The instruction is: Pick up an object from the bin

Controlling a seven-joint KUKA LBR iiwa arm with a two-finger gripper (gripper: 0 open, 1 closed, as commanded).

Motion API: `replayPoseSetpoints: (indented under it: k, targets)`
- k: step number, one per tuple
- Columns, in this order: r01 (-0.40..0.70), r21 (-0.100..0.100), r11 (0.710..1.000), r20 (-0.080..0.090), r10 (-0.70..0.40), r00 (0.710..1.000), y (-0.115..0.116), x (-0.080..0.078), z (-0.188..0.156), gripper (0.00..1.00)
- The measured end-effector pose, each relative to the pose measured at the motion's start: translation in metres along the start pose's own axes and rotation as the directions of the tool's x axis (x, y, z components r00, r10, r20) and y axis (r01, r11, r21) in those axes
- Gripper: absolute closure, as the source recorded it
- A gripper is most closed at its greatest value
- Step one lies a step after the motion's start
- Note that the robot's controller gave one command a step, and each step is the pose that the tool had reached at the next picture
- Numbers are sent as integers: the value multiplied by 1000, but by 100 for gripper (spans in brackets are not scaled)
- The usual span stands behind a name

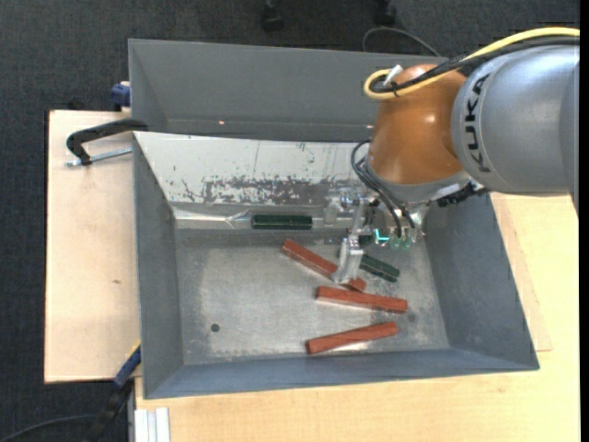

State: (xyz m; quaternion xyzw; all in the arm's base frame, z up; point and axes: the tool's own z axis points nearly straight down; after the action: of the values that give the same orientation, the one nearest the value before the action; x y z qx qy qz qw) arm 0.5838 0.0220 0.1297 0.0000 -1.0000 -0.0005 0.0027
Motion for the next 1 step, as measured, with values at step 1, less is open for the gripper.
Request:
replayPoseSetpoints:
  k: [1]
  targets:
    - [-146,-1,989,2,146,989,12,22,61,0]
